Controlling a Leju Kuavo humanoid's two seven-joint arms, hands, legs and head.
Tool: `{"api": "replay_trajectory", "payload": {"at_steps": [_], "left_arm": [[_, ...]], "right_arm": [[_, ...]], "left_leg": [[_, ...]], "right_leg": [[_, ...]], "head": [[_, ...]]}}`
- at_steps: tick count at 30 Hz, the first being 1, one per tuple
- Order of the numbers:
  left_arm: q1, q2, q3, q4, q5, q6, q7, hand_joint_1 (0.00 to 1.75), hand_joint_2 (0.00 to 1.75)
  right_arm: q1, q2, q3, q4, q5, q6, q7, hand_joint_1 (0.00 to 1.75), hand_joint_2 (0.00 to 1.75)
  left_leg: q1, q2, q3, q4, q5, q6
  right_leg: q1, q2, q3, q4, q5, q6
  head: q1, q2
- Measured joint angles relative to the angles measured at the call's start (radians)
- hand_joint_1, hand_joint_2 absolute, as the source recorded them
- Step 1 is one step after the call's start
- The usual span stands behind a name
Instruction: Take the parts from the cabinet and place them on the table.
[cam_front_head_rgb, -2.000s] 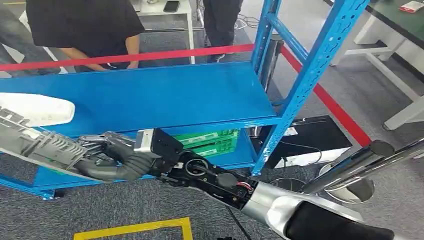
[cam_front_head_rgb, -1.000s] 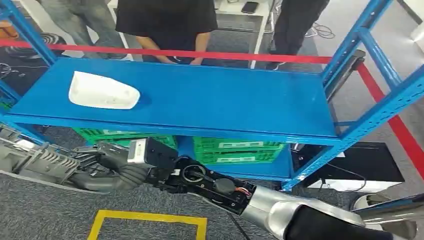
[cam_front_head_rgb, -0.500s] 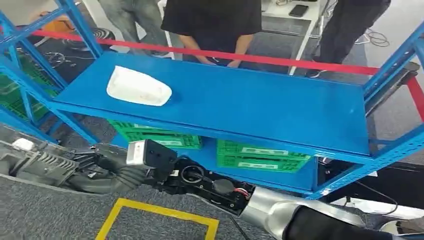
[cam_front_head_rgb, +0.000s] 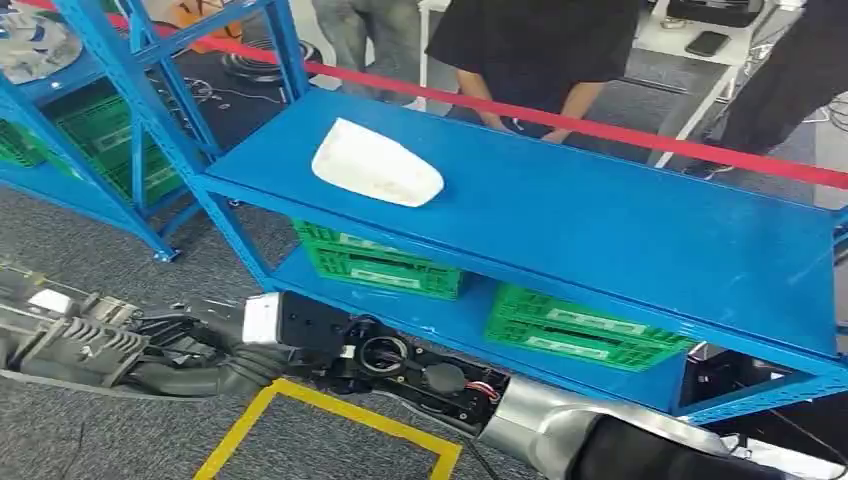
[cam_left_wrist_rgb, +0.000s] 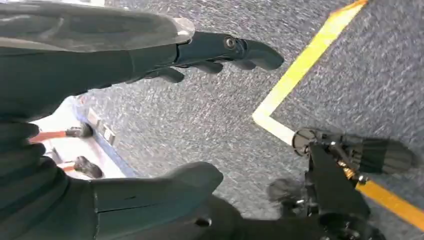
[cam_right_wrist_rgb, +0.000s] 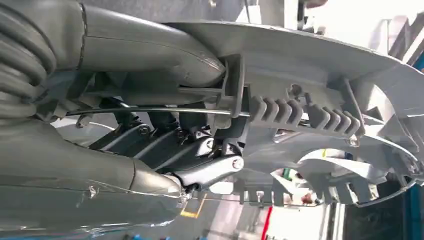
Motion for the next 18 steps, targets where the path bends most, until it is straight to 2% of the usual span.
{"api": "replay_trajectory", "payload": {"at_steps": [1, 2, 3, 4, 5, 6, 7, 8, 10, 11, 12, 13, 14, 15, 16, 17, 18], "left_arm": [[0.000, 0.000, 0.000, 0.000, 0.000, 0.000, 0.000, 0.00, 1.75], [0.000, 0.000, -0.001, 0.000, 0.003, 0.000, -0.001, 0.00, 1.75], [0.001, 0.000, -0.001, 0.000, 0.005, 0.001, -0.003, 0.00, 1.75], [0.002, 0.000, -0.002, 0.000, 0.006, 0.001, -0.003, 0.00, 1.75], [0.003, 0.000, -0.002, 0.000, 0.008, 0.002, -0.004, 0.00, 1.75], [0.004, -0.002, -0.002, 0.000, 0.011, 0.002, -0.005, 0.00, 1.75], [0.003, -0.004, -0.002, 0.000, 0.012, 0.002, -0.006, 0.00, 1.75], [0.003, -0.005, -0.002, 0.000, 0.012, 0.006, -0.007, 0.00, 1.75], [0.008, -0.005, -0.003, 0.000, 0.012, 0.006, -0.008, 0.00, 1.75], [0.010, -0.002, -0.003, 0.000, 0.012, 0.006, -0.008, 0.00, 1.75], [0.012, -0.003, -0.003, 0.000, 0.013, 0.007, -0.009, 0.00, 1.75], [0.011, -0.002, -0.004, 0.000, 0.013, 0.008, -0.010, 0.00, 1.75], [0.009, -0.002, -0.004, 0.000, 0.014, 0.008, -0.011, 0.00, 1.75], [0.007, -0.002, -0.004, 0.000, 0.015, 0.008, -0.012, 0.00, 1.75], [0.007, -0.001, -0.004, 0.000, 0.016, 0.008, -0.012, 0.00, 1.75], [0.007, -0.001, -0.004, 0.000, 0.018, 0.008, -0.013, 0.00, 1.75], [0.008, -0.001, -0.004, 0.000, 0.021, 0.009, -0.013, 0.00, 1.75]], "right_arm": [[0.002, 0.000, 0.002, 0.000, 0.001, 0.000, 0.000, 1.75, 1.75], [0.004, 0.000, 0.003, 0.000, 0.002, 0.000, 0.001, 1.75, 1.75], [0.007, 0.000, 0.005, 0.000, 0.002, 0.001, 0.003, 1.75, 1.75], [0.008, 0.000, 0.006, 0.000, 0.002, 0.002, 0.004, 1.75, 1.75], [0.008, 0.000, 0.008, -0.003, 0.002, 0.003, 0.005, 1.75, 1.75], [0.008, 0.000, 0.009, -0.005, 0.002, 0.005, 0.005, 1.75, 1.75], [0.008, 0.000, 0.010, -0.006, 0.002, 0.005, 0.003, 1.75, 1.75], [0.007, 0.000, 0.010, -0.007, 0.002, 0.006, 0.003, 1.75, 1.75], [0.007, 0.000, 0.012, -0.011, 0.002, 0.006, 0.005, 1.75, 1.75], [0.008, 0.001, 0.013, -0.012, 0.003, 0.006, 0.006, 1.75, 1.75], [0.008, 0.003, 0.014, -0.013, 0.003, 0.006, 0.006, 1.75, 1.75], [0.006, 0.004, 0.016, -0.013, 0.002, 0.005, 0.006, 1.75, 1.75], [0.005, 0.004, 0.016, -0.014, 0.001, 0.005, 0.005, 1.75, 1.75], [0.006, 0.004, 0.016, -0.013, 0.001, 0.005, 0.004, 1.75, 1.75], [0.008, 0.004, 0.018, -0.013, 0.001, 0.004, 0.005, 1.75, 1.75], [0.010, 0.004, 0.018, -0.013, 0.001, 0.003, 0.006, 1.75, 1.75], [0.011, 0.004, 0.019, -0.013, 0.000, 0.003, 0.008, 1.75, 1.75]], "left_leg": [[-0.003, -0.012, 0.000, 0.000, -0.001, 0.001], [-0.006, -0.023, 0.001, 0.000, -0.001, 0.003], [-0.010, -0.041, 0.002, 0.000, -0.001, 0.003], [-0.013, -0.055, 0.004, 0.000, -0.001, 0.003], [-0.016, -0.071, 0.007, 0.000, -0.001, 0.003], [-0.012, -0.081, 0.007, -0.001, -0.001, 0.003], [-0.018, -0.090, 0.004, 0.001, 0.000, 0.001], [-0.011, -0.103, 0.000, 0.000, 0.003, -0.002], [-0.002, -0.124, -0.002, -0.009, 0.009, -0.015], [-0.011, -0.137, 0.000, -0.016, 0.014, -0.023], [-0.008, -0.092, -0.003, -0.003, 0.004, -0.020], [-0.015, -0.043, -0.022, 0.037, -0.027, -0.024], [-0.011, -0.016, -0.059, 0.109, -0.065, -0.030], [-0.009, -0.001, -0.102, 0.197, -0.103, -0.036], [-0.007, 0.005, -0.142, 0.276, -0.129, -0.043], [-0.003, 0.009, -0.158, 0.308, -0.129, -0.048], [0.000, 0.013, -0.148, 0.285, -0.108, -0.051]], "right_leg": [[0.001, 0.004, -0.036, 0.072, -0.022, -0.002], [0.002, 0.006, -0.055, 0.100, -0.020, -0.005], [0.005, 0.008, -0.049, 0.074, 0.011, -0.013], [0.010, 0.012, -0.022, 0.005, 0.057, -0.023], [0.013, 0.027, 0.023, -0.099, 0.115, -0.037], [0.017, 0.072, 0.062, -0.195, 0.163, -0.053], [0.016, 0.102, 0.077, -0.229, 0.159, -0.063], [0.020, 0.093, 0.078, -0.242, 0.162, -0.057], [0.026, 0.074, 0.081, -0.243, 0.161, -0.059], [0.016, 0.061, 0.091, -0.262, 0.170, -0.059], [0.010, 0.043, 0.104, -0.281, 0.179, -0.050], [0.010, 0.036, 0.107, -0.289, 0.182, -0.056], [0.010, 0.022, 0.107, -0.289, 0.183, -0.057], [0.010, 0.007, 0.107, -0.288, 0.182, -0.057], [0.010, -0.010, 0.106, -0.288, 0.180, -0.057], [0.010, -0.023, 0.106, -0.288, 0.179, -0.056], [0.009, -0.035, 0.106, -0.287, 0.177, -0.054]], "head": [[0.000, 0.000], [0.000, 0.000], [0.000, 0.000], [0.000, 0.000], [0.000, 0.000], [0.001, 0.000], [-0.004, 0.000], [0.000, 0.000], [0.002, 0.000], [0.002, 0.000], [0.003, 0.000], [-0.002, 0.000], [-0.003, 0.000], [-0.003, 0.000], [-0.004, 0.000], [-0.004, 0.000], [-0.004, 0.000]]}}
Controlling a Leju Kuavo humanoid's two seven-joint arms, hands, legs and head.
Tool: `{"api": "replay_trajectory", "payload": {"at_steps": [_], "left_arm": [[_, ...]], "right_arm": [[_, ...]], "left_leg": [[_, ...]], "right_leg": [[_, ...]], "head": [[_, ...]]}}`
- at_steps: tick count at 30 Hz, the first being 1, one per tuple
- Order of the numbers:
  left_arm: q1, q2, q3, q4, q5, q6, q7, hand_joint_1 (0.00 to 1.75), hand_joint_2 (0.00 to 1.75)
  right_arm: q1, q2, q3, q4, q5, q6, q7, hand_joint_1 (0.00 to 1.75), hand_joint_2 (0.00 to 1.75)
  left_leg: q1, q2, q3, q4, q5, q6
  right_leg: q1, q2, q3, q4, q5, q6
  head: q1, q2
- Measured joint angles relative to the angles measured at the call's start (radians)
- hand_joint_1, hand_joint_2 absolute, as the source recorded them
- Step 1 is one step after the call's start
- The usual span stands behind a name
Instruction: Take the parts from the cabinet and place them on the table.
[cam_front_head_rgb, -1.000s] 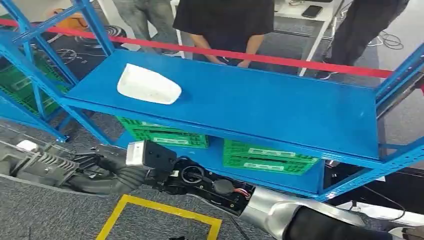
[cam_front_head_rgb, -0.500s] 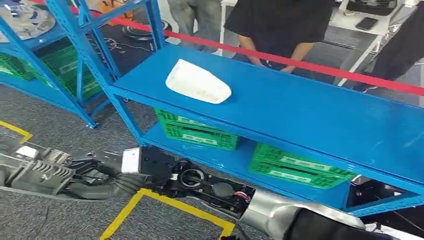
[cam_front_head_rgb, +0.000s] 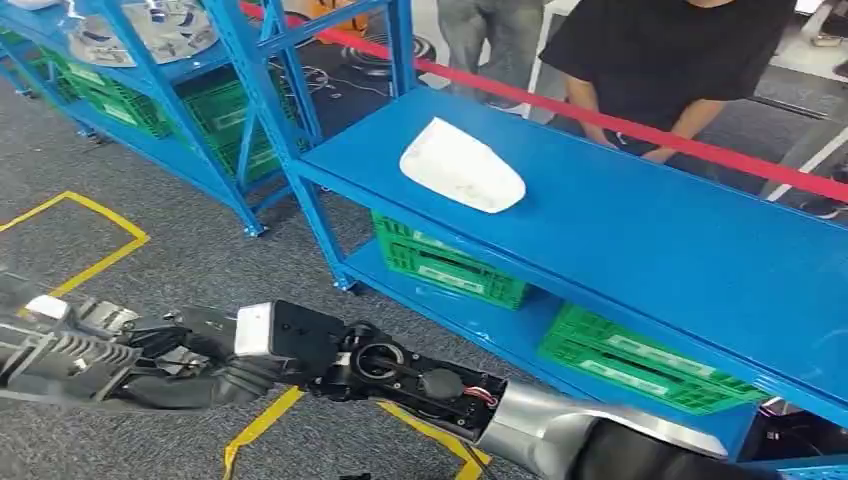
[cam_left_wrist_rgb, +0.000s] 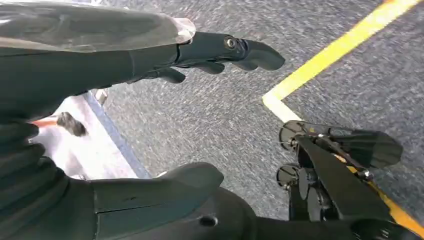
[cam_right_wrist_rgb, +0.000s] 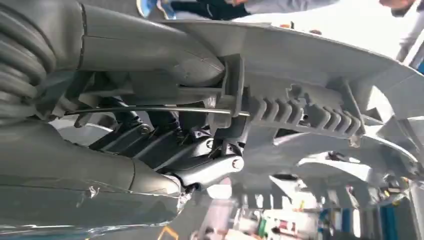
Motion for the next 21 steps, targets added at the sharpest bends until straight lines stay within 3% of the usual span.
{"api": "replay_trajectory", "payload": {"at_steps": [2, 3, 4, 5, 8, 9, 10, 11, 13, 14, 15, 16, 17, 18, 19, 21], "left_arm": [[0.003, 0.002, 0.000, 0.000, 0.007, 0.002, 0.000, 0.00, 1.75], [0.003, 0.003, 0.000, 0.000, 0.009, 0.002, -0.001, 0.00, 1.75], [0.000, -0.002, 0.000, 0.000, 0.010, 0.003, -0.001, 0.00, 1.75], [0.000, 0.000, 0.000, 0.000, 0.011, 0.003, -0.003, 0.00, 1.75], [0.010, 0.001, 0.000, 0.000, 0.018, 0.003, -0.003, 0.00, 1.75], [0.011, 0.002, 0.000, 0.000, 0.018, 0.003, -0.005, 0.00, 1.75], [0.011, 0.002, 0.000, 0.000, 0.019, 0.003, -0.005, 0.00, 1.75], [0.011, 0.003, 0.000, 0.000, 0.020, 0.003, -0.005, 0.00, 1.75], [0.011, 0.003, 0.000, 0.000, 0.020, 0.003, -0.006, 0.00, 1.75], [0.013, 0.004, 0.000, 0.000, 0.020, 0.002, -0.006, 0.00, 1.75], [0.013, 0.004, 0.000, 0.000, 0.021, 0.003, -0.006, 0.00, 1.75], [0.015, 0.004, 0.000, 0.000, 0.021, 0.003, -0.006, 0.00, 1.75], [0.015, 0.004, 0.000, 0.000, 0.021, 0.003, -0.006, 0.00, 1.75], [0.015, 0.003, 0.000, 0.000, 0.021, 0.003, -0.006, 0.00, 1.75], [0.015, 0.000, 0.000, 0.000, 0.021, 0.002, -0.006, 0.00, 1.75], [0.014, 0.000, 0.000, 0.000, 0.021, 0.003, -0.006, 0.00, 1.75]], "right_arm": [[0.001, 0.000, 0.002, 0.000, -0.002, 0.000, 0.002, 1.75, 1.75], [0.001, 0.000, 0.003, 0.000, -0.004, 0.000, 0.001, 1.75, 1.75], [0.001, 0.000, 0.003, 0.000, -0.005, 0.000, 0.001, 1.75, 1.75], [0.001, 0.000, 0.004, 0.000, -0.005, -0.001, 0.002, 1.75, 1.75], [0.002, 0.000, 0.005, 0.000, -0.013, -0.002, 0.001, 1.75, 1.75], [0.002, 0.000, 0.005, -0.001, -0.015, -0.002, 0.001, 1.75, 1.75], [0.001, 0.000, 0.005, -0.001, -0.017, -0.001, 0.001, 1.75, 1.75], [0.001, 0.000, 0.004, -0.001, -0.019, -0.001, 0.000, 1.75, 1.75], [0.002, 0.000, 0.005, 0.000, -0.019, -0.002, 0.000, 1.75, 1.75], [0.003, -0.001, 0.005, 0.000, -0.019, -0.002, 0.000, 1.75, 1.75], [0.004, -0.001, 0.005, 0.000, -0.019, -0.002, 0.000, 1.75, 1.75], [0.005, -0.001, 0.005, 0.000, -0.019, -0.002, 0.000, 1.75, 1.75], [0.004, -0.001, 0.005, 0.000, -0.019, -0.002, 0.000, 1.75, 1.75], [0.004, -0.001, 0.005, 0.000, -0.019, -0.002, 0.000, 1.75, 1.75], [0.004, -0.001, 0.005, 0.000, -0.019, -0.002, 0.000, 1.75, 1.75], [0.003, -0.001, 0.005, 0.000, -0.019, -0.001, -0.002, 1.75, 1.75]], "left_leg": [[0.006, 0.016, 0.089, -0.166, 0.081, -0.006], [0.006, 0.052, 0.143, -0.263, 0.117, -0.009], [-0.004, 0.076, 0.155, -0.288, 0.107, -0.002], [-0.003, 0.053, 0.151, -0.292, 0.112, 0.014], [-0.002, 0.027, 0.146, -0.286, 0.108, 0.035], [0.002, 0.018, 0.148, -0.289, 0.111, 0.042], [0.001, 0.011, 0.148, -0.290, 0.111, 0.048], [0.001, 0.004, 0.148, -0.290, 0.112, 0.052], [-0.002, -0.018, 0.147, -0.290, 0.113, 0.055], [-0.003, -0.031, 0.147, -0.289, 0.113, 0.055], [-0.004, -0.044, 0.147, -0.289, 0.113, 0.055], [-0.005, -0.058, 0.148, -0.289, 0.113, 0.055], [-0.005, -0.073, 0.151, -0.289, 0.113, 0.055], [-0.005, -0.086, 0.152, -0.289, 0.114, 0.054], [-0.003, -0.095, 0.150, -0.290, 0.116, 0.050], [0.002, -0.115, 0.141, -0.291, 0.123, 0.038]], "right_leg": [[-0.003, -0.020, 0.001, 0.008, -0.009, 0.009], [-0.003, -0.029, 0.001, 0.017, -0.016, 0.015], [0.009, -0.036, -0.005, 0.025, -0.024, 0.026], [0.010, -0.043, -0.004, 0.030, -0.028, 0.029], [0.010, -0.064, 0.004, 0.028, -0.034, 0.039], [0.002, -0.035, 0.002, 0.040, -0.047, 0.048], [0.000, 0.007, -0.013, 0.080, -0.078, 0.050], [-0.001, 0.028, -0.045, 0.154, -0.122, 0.051], [0.000, 0.041, -0.127, 0.333, -0.197, 0.052], [0.000, 0.041, -0.150, 0.378, -0.203, 0.050], [0.000, 0.043, -0.146, 0.364, -0.182, 0.047], [0.001, 0.045, -0.121, 0.306, -0.142, 0.042], [0.001, 0.053, -0.076, 0.209, -0.090, 0.036], [0.002, 0.084, -0.028, 0.107, -0.040, 0.027], [0.000, 0.140, -0.005, 0.049, -0.035, 0.017], [0.004, 0.124, -0.004, 0.039, -0.030, 0.021]], "head": [[0.000, 0.000], [0.000, 0.000], [-0.003, 0.000], [0.002, 0.000], [0.004, 0.000], [0.004, 0.000], [0.005, 0.000], [0.006, 0.000], [0.006, 0.000], [0.007, 0.000], [0.007, 0.000], [0.006, 0.000], [0.006, 0.000], [0.007, 0.000], [0.006, 0.000], [0.007, 0.000]]}}
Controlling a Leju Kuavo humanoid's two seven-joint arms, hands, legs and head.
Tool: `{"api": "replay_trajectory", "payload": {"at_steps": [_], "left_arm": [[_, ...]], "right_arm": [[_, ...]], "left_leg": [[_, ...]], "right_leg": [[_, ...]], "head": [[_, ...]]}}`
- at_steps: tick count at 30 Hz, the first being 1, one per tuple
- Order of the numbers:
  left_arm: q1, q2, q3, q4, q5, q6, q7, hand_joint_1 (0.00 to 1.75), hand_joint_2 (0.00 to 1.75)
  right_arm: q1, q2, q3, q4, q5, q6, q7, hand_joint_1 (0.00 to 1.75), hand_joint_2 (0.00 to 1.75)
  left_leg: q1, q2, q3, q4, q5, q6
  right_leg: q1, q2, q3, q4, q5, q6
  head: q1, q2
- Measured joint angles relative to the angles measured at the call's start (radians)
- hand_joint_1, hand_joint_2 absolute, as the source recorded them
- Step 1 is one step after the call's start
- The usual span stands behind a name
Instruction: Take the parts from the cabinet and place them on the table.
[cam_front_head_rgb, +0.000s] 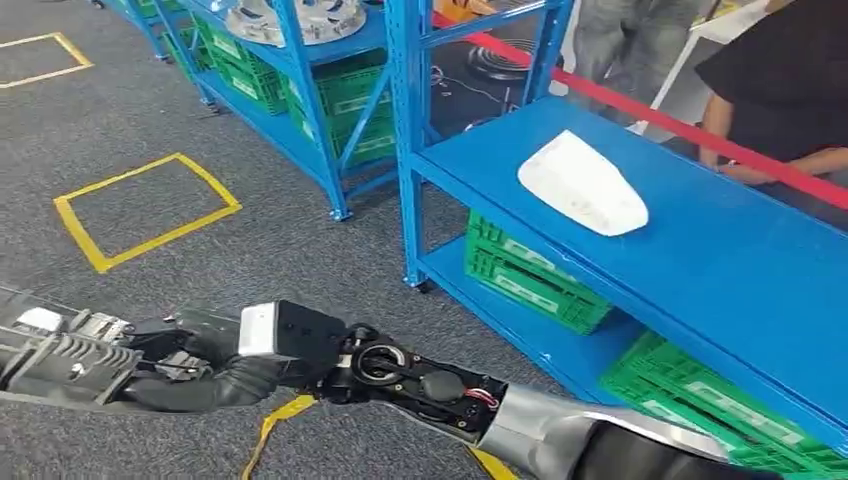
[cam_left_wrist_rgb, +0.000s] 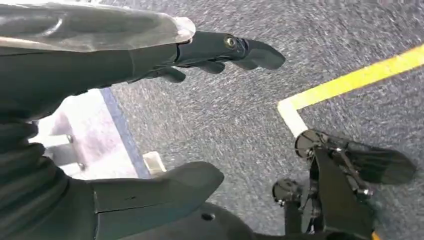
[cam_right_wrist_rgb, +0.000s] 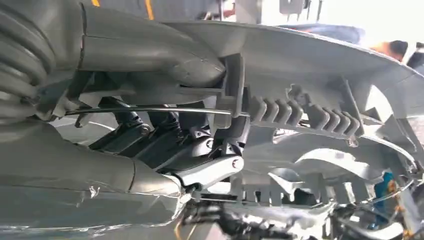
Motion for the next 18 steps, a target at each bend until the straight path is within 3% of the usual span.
{"api": "replay_trajectory", "payload": {"at_steps": [2, 3, 4, 5, 6, 8, 9, 10, 11, 12, 13, 14, 15, 17, 18], "left_arm": [[0.008, 0.000, 0.000, 0.000, 0.000, 0.000, 0.000, 0.00, 1.75], [0.008, 0.003, 0.000, 0.000, 0.000, 0.000, 0.000, 0.00, 1.75], [0.010, 0.002, 0.000, 0.000, 0.000, 0.000, 0.000, 0.00, 1.75], [0.009, 0.002, 0.000, 0.000, 0.000, 0.000, 0.000, 0.00, 1.75], [0.008, 0.002, 0.000, 0.000, 0.000, 0.000, 0.000, 0.00, 1.75], [0.007, 0.002, 0.000, 0.000, 0.000, 0.000, -0.001, 0.00, 1.75], [0.007, 0.002, 0.000, 0.000, 0.000, 0.000, -0.001, 0.00, 1.75], [0.008, 0.003, 0.000, 0.000, 0.001, 0.000, -0.001, 0.00, 1.75], [0.009, 0.005, 0.000, 0.000, 0.004, 0.000, -0.001, 0.00, 1.75], [0.009, 0.007, 0.000, 0.000, 0.009, 0.003, -0.001, 0.00, 1.75], [0.008, 0.008, 0.000, 0.000, 0.014, 0.007, -0.001, 0.00, 1.75], [0.006, 0.008, 0.000, 0.000, 0.023, 0.011, -0.001, 0.00, 1.75], [0.006, 0.009, 0.000, 0.000, 0.029, 0.015, -0.002, 0.00, 1.75], [0.010, 0.011, 0.000, 0.000, 0.039, 0.021, -0.002, 0.00, 1.75], [0.010, 0.013, 0.000, 0.000, 0.042, 0.021, -0.003, 0.00, 1.75]], "right_arm": [[0.000, 0.000, 0.000, 0.000, 0.000, 0.000, 0.001, 1.75, 1.75], [0.000, 0.002, 0.000, 0.000, 0.000, 0.000, 0.001, 1.75, 1.75], [0.000, 0.003, 0.001, 0.000, 0.000, -0.001, 0.002, 1.75, 1.75], [-0.003, 0.003, 0.000, 0.000, 0.000, -0.002, 0.000, 1.75, 1.75], [-0.002, 0.003, 0.000, 0.000, 0.000, -0.002, -0.001, 1.75, 1.75], [0.000, 0.003, 0.000, 0.000, 0.000, -0.002, 0.000, 1.75, 1.75], [0.000, 0.003, 0.000, 0.001, 0.000, -0.002, 0.000, 1.75, 1.75], [0.000, 0.003, 0.000, 0.001, 0.000, -0.002, 0.000, 1.75, 1.75], [0.000, 0.003, 0.001, 0.001, 0.000, -0.001, 0.000, 1.75, 1.75], [0.000, 0.003, 0.002, 0.001, -0.003, 0.001, 0.000, 1.75, 1.75], [0.000, 0.003, 0.002, 0.000, -0.007, 0.002, -0.002, 1.75, 1.75], [-0.002, 0.003, 0.001, 0.000, -0.011, 0.002, -0.003, 1.75, 1.75], [-0.002, 0.003, 0.000, 0.000, -0.015, 0.002, -0.005, 1.75, 1.75], [-0.003, 0.003, 0.000, 0.001, -0.019, 0.005, -0.007, 1.75, 1.75], [-0.003, 0.003, -0.001, 0.000, -0.020, 0.006, -0.008, 1.75, 1.75]], "left_leg": [[0.003, -0.022, 0.000, -0.013, 0.010, -0.015], [-0.001, -0.022, -0.001, -0.012, 0.010, -0.018], [-0.005, 0.036, -0.016, 0.015, -0.014, -0.015], [-0.006, 0.076, -0.046, 0.078, -0.055, -0.016], [-0.006, 0.099, -0.086, 0.168, -0.098, -0.021], [-0.005, 0.111, -0.152, 0.313, -0.151, -0.029], [-0.004, 0.113, -0.153, 0.321, -0.144, -0.032], [-0.004, 0.116, -0.123, 0.270, -0.114, -0.033], [-0.004, 0.122, -0.073, 0.184, -0.074, -0.033], [-0.004, 0.141, -0.015, 0.082, -0.035, -0.033], [-0.005, 0.188, 0.034, -0.009, -0.020, -0.033], [-0.012, 0.189, 0.033, -0.010, -0.020, -0.020], [-0.013, 0.170, 0.029, -0.009, -0.020, -0.010], [-0.014, 0.153, 0.024, -0.008, -0.020, -0.002], [-0.011, 0.144, 0.025, -0.012, -0.017, 0.006]], "right_leg": [[0.002, -0.018, 0.001, -0.004, 0.005, -0.005], [-0.013, -0.034, 0.009, -0.027, 0.016, -0.007], [-0.011, -0.049, 0.014, -0.034, 0.022, -0.010], [-0.011, -0.059, 0.013, -0.036, 0.024, -0.013], [-0.008, -0.074, 0.012, -0.036, 0.024, -0.014], [-0.006, -0.104, 0.010, -0.035, 0.023, -0.015], [-0.006, -0.118, 0.009, -0.035, 0.023, -0.015], [-0.006, -0.131, 0.009, -0.035, 0.022, -0.014], [-0.006, -0.142, 0.010, -0.034, 0.020, -0.012], [-0.006, -0.151, 0.012, -0.032, 0.017, -0.008], [-0.002, -0.160, 0.013, -0.026, 0.011, -0.001], [0.008, -0.166, 0.010, -0.023, 0.006, 0.005], [0.009, -0.171, 0.011, -0.023, 0.006, 0.006], [0.009, -0.187, 0.014, -0.023, 0.004, 0.012], [0.005, -0.184, 0.014, -0.019, -0.002, 0.020]], "head": [[0.000, 0.000], [-0.001, 0.000], [0.000, 0.000], [-0.005, 0.000], [-0.007, 0.000], [-0.006, 0.000], [-0.006, 0.000], [-0.007, 0.000], [-0.007, 0.000], [-0.007, 0.000], [-0.007, 0.000], [-0.008, 0.000], [-0.002, 0.000], [-0.001, 0.000], [-0.001, 0.000]]}}
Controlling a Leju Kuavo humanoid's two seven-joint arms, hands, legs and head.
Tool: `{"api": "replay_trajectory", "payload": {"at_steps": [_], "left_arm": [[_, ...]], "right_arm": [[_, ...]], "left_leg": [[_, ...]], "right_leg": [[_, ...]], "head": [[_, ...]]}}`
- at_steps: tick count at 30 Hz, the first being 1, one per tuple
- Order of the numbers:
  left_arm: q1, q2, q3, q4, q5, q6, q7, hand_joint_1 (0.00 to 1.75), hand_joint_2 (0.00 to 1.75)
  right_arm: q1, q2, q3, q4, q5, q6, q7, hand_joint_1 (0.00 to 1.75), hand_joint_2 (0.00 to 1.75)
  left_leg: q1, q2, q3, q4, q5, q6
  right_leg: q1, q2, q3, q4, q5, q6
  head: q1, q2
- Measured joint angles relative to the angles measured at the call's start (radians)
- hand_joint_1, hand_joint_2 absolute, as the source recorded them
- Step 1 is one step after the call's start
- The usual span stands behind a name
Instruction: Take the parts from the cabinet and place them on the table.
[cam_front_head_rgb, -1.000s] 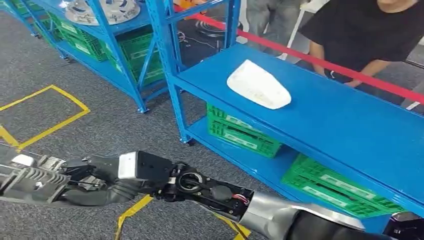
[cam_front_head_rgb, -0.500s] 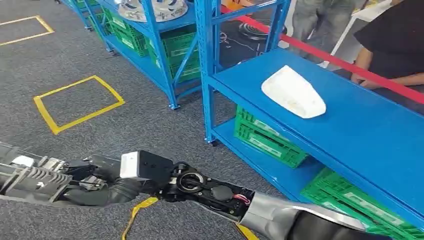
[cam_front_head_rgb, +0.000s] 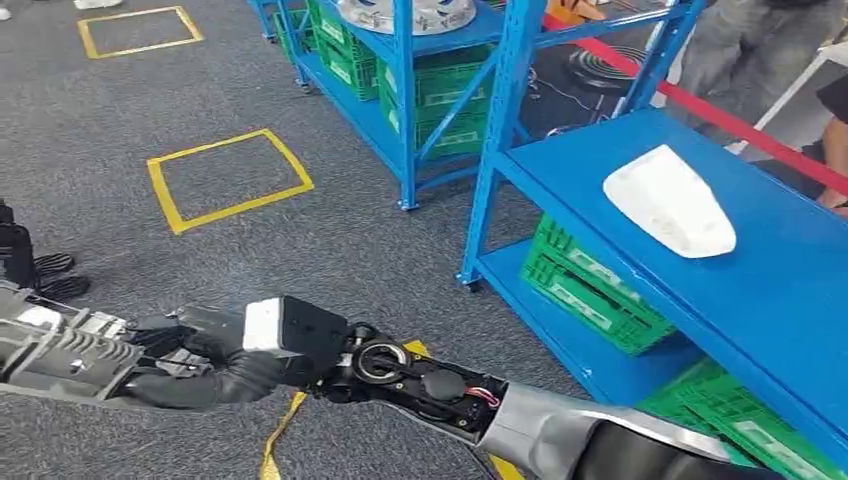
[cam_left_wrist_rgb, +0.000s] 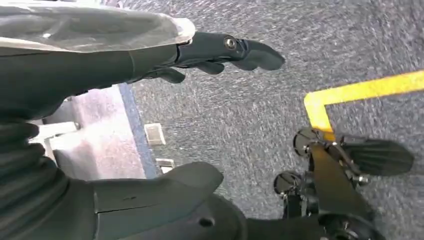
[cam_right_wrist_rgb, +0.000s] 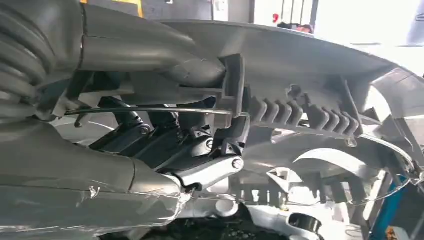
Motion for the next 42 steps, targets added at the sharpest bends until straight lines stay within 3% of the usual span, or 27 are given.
{"api": "replay_trajectory", "payload": {"at_steps": [2, 4, 6, 7, 9, 10, 11, 14, 15, 17, 19, 21, 22, 24, 25, 26, 27, 30, 32, 33, 35, 36, 38, 39, 40, 41, 42], "left_arm": [[-0.002, 0.002, 0.000, 0.000, 0.000, 0.000, -0.001, 0.00, 1.75], [-0.002, 0.005, 0.000, 0.000, 0.000, 0.001, -0.001, 0.00, 1.75], [-0.001, 0.008, 0.000, 0.000, 0.000, 0.007, -0.002, 0.00, 1.75], [-0.001, 0.010, 0.000, 0.000, 0.000, 0.010, 0.000, 0.00, 1.75], [-0.001, 0.011, 0.000, 0.000, -0.005, 0.010, 0.004, 0.00, 1.75], [-0.001, 0.011, 0.000, 0.000, -0.009, 0.010, 0.006, 0.00, 1.75], [-0.003, 0.011, 0.000, 0.000, -0.010, 0.010, 0.006, 0.00, 1.75], [0.001, 0.018, 0.000, 0.000, -0.002, 0.012, 0.006, 0.00, 1.75], [0.005, 0.024, 0.000, 0.000, 0.004, 0.016, 0.005, 0.00, 1.75], [0.002, 0.025, 0.000, 0.000, 0.013, 0.019, 0.006, 0.00, 1.75], [-0.003, 0.031, 0.000, 0.000, 0.023, 0.025, 0.015, 0.00, 1.75], [-0.004, 0.034, 0.000, 0.000, 0.027, 0.031, 0.028, 0.00, 1.75], [-0.002, 0.038, 0.000, 0.000, 0.028, 0.033, 0.031, 0.00, 1.75], [-0.001, 0.045, 0.000, 0.000, 0.034, 0.039, 0.029, 0.00, 1.75], [-0.001, 0.048, 0.000, 0.000, 0.035, 0.039, 0.021, 0.00, 1.75], [-0.005, 0.048, 0.000, 0.000, 0.036, 0.034, 0.012, 0.00, 1.75], [-0.006, 0.050, 0.000, 0.000, 0.036, 0.029, 0.008, 0.00, 1.75], [0.000, 0.051, -0.001, 0.000, 0.032, 0.018, 0.004, 0.00, 1.75], [-0.002, 0.048, -0.003, 0.000, 0.029, 0.012, 0.000, 0.00, 1.75], [-0.002, 0.048, -0.004, 0.000, 0.028, 0.010, -0.001, 0.00, 1.75], [-0.001, 0.043, -0.004, 0.000, 0.027, 0.010, -0.001, 0.00, 1.75], [-0.001, 0.042, -0.004, 0.000, 0.028, 0.010, -0.001, 0.00, 1.75], [-0.001, 0.039, -0.004, 0.000, 0.031, 0.010, 0.000, 0.00, 1.75], [-0.001, 0.037, -0.004, 0.000, 0.031, 0.010, 0.000, 0.00, 1.75], [-0.002, 0.034, -0.004, 0.000, 0.031, 0.010, 0.001, 0.00, 1.75], [-0.002, 0.030, -0.005, 0.000, 0.031, 0.010, 0.001, 0.00, 1.75], [-0.003, 0.029, -0.005, 0.000, 0.031, 0.010, 0.001, 0.00, 1.75]], "right_arm": [[-0.001, 0.000, -0.003, 0.000, -0.001, 0.001, -0.002, 1.75, 1.75], [0.000, -0.004, -0.005, 0.001, -0.001, -0.001, -0.003, 1.75, 1.75], [0.002, -0.011, -0.006, 0.001, 0.000, -0.011, -0.004, 1.75, 1.75], [0.003, -0.014, -0.009, 0.000, 0.003, -0.013, -0.004, 1.75, 1.75], [0.003, -0.019, -0.019, -0.002, 0.011, -0.026, -0.001, 1.75, 1.75], [0.003, -0.023, -0.026, -0.007, 0.019, -0.035, 0.005, 1.75, 1.75], [0.005, -0.028, -0.033, -0.012, 0.026, -0.044, 0.011, 1.75, 1.75], [0.017, -0.036, -0.046, -0.027, 0.035, -0.058, 0.029, 1.75, 1.75], [0.021, -0.036, -0.050, -0.032, 0.037, -0.062, 0.032, 1.75, 1.75], [0.024, -0.036, -0.056, -0.034, 0.037, -0.061, 0.027, 1.75, 1.75], [0.028, -0.037, -0.060, -0.035, 0.037, -0.055, 0.016, 1.75, 1.75], [0.034, -0.038, -0.063, -0.035, 0.035, -0.051, 0.009, 1.75, 1.75], [0.036, -0.039, -0.063, -0.033, 0.034, -0.048, 0.005, 1.75, 1.75], [0.036, -0.040, -0.064, -0.033, 0.035, -0.044, -0.002, 1.75, 1.75], [0.036, -0.040, -0.065, -0.033, 0.038, -0.041, -0.011, 1.75, 1.75], [0.036, -0.040, -0.067, -0.033, 0.040, -0.037, -0.022, 1.75, 1.75], [0.034, -0.040, -0.069, -0.032, 0.045, -0.035, -0.029, 1.75, 1.75], [0.030, -0.040, -0.077, -0.025, 0.056, -0.031, -0.048, 1.75, 1.75], [0.030, -0.040, -0.082, -0.023, 0.056, -0.025, -0.050, 1.75, 1.75], [0.030, -0.041, -0.085, -0.021, 0.056, -0.022, -0.052, 1.75, 1.75], [0.031, -0.045, -0.089, -0.015, 0.056, -0.019, -0.052, 1.75, 1.75], [0.032, -0.047, -0.089, -0.011, 0.060, -0.017, -0.050, 1.75, 1.75], [0.033, -0.049, -0.089, -0.005, 0.062, -0.013, -0.048, 1.75, 1.75], [0.032, -0.049, -0.089, -0.003, 0.062, -0.011, -0.047, 1.75, 1.75], [0.032, -0.049, -0.089, -0.002, 0.062, -0.010, -0.047, 1.75, 1.75], [0.032, -0.049, -0.089, 0.000, 0.062, -0.010, -0.048, 1.75, 1.75], [0.030, -0.049, -0.090, 0.001, 0.062, -0.010, -0.048, 1.75, 1.75]], "left_leg": [[0.003, -0.016, 0.001, -0.001, 0.003, 0.010], [0.001, -0.036, 0.000, -0.001, 0.004, 0.014], [-0.001, -0.063, 0.000, -0.001, 0.004, 0.015], [-0.002, -0.077, 0.001, 0.000, 0.004, 0.015], [-0.002, -0.106, 0.003, 0.001, 0.004, 0.015], [0.002, -0.116, 0.001, 0.001, 0.005, 0.014], [-0.002, -0.127, -0.006, 0.005, 0.008, 0.008], [0.015, -0.160, -0.017, -0.006, 0.020, -0.015], [0.009, -0.168, -0.016, -0.009, 0.024, -0.022], [0.005, -0.068, -0.044, 0.050, -0.021, -0.023], [0.007, -0.040, -0.123, 0.216, -0.101, -0.035], [0.007, -0.033, -0.172, 0.321, -0.129, -0.044], [0.008, -0.031, -0.158, 0.297, -0.108, -0.046], [0.009, -0.015, -0.062, 0.125, -0.028, -0.047], [0.009, 0.016, -0.005, 0.027, 0.005, -0.047], [-0.002, 0.040, 0.007, 0.000, -0.004, -0.039], [0.000, 0.020, 0.002, -0.002, 0.003, -0.024], [0.000, -0.006, -0.002, 0.000, 0.002, -0.005], [0.003, -0.020, 0.000, -0.003, 0.005, 0.007], [0.003, -0.027, 0.000, -0.003, 0.006, 0.013], [0.000, -0.046, -0.002, -0.002, 0.007, 0.015], [0.000, -0.058, -0.002, -0.002, 0.007, 0.015], [-0.001, -0.084, -0.002, 0.000, 0.007, 0.015], [-0.001, -0.098, 0.000, 0.001, 0.007, 0.015], [0.000, -0.112, 0.001, 0.002, 0.007, 0.015], [-0.002, -0.120, -0.003, 0.003, 0.008, 0.012], [-0.001, -0.133, -0.010, 0.006, 0.010, 0.007]], "right_leg": [[-0.007, 0.082, -0.038, 0.096, -0.067, 0.008], [-0.007, 0.101, -0.123, 0.281, -0.145, 0.010], [-0.007, 0.102, -0.165, 0.356, -0.150, 0.006], [-0.007, 0.103, -0.149, 0.314, -0.115, 0.002], [-0.004, 0.126, -0.071, 0.134, -0.015, -0.012], [-0.005, 0.175, -0.034, 0.046, 0.025, -0.022], [-0.010, 0.209, -0.028, 0.020, 0.018, -0.028], [0.000, 0.184, -0.027, 0.009, 0.021, -0.026], [-0.010, 0.170, -0.018, -0.009, 0.030, -0.030], [-0.011, 0.145, -0.008, -0.026, 0.040, -0.032], [-0.007, 0.115, -0.010, -0.025, 0.040, -0.036], [-0.006, 0.085, -0.013, -0.024, 0.038, -0.036], [-0.006, 0.072, -0.013, -0.024, 0.037, -0.035], [-0.007, 0.051, -0.012, -0.018, 0.031, -0.029], [-0.006, 0.040, -0.011, -0.012, 0.025, -0.024], [0.004, 0.034, -0.015, -0.008, 0.020, -0.017], [0.005, 0.027, -0.015, -0.004, 0.017, -0.013], [0.004, 0.006, -0.010, -0.002, 0.010, -0.002], [-0.006, 0.065, -0.029, 0.053, -0.033, 0.009], [-0.005, 0.086, -0.064, 0.133, -0.078, 0.011], [-0.005, 0.100, -0.151, 0.317, -0.152, 0.012], [-0.005, 0.101, -0.172, 0.356, -0.156, 0.010], [-0.005, 0.105, -0.144, 0.282, -0.094, 0.003], [-0.005, 0.113, -0.100, 0.185, -0.041, -0.003], [-0.005, 0.143, -0.051, 0.077, 0.012, -0.009], [-0.007, 0.190, -0.028, 0.025, 0.014, -0.016], [-0.010, 0.185, -0.024, 0.007, 0.015, -0.011]], "head": [[0.002, 0.000], [0.003, 0.000], [0.003, 0.000], [0.003, 0.000], [0.003, 0.000], [0.004, 0.000], [0.000, 0.000], [0.007, 0.000], [0.007, 0.000], [0.001, 0.000], [0.001, 0.000], [0.001, 0.000], [0.001, 0.000], [0.001, 0.000], [0.001, 0.000], [0.000, 0.000], [0.006, 0.000], [0.007, 0.000], [0.006, 0.000], [0.009, 0.000], [0.009, 0.000], [0.009, 0.000], [0.009, 0.000], [0.009, 0.000], [0.010, 0.000], [0.009, 0.000], [0.008, 0.000]]}}
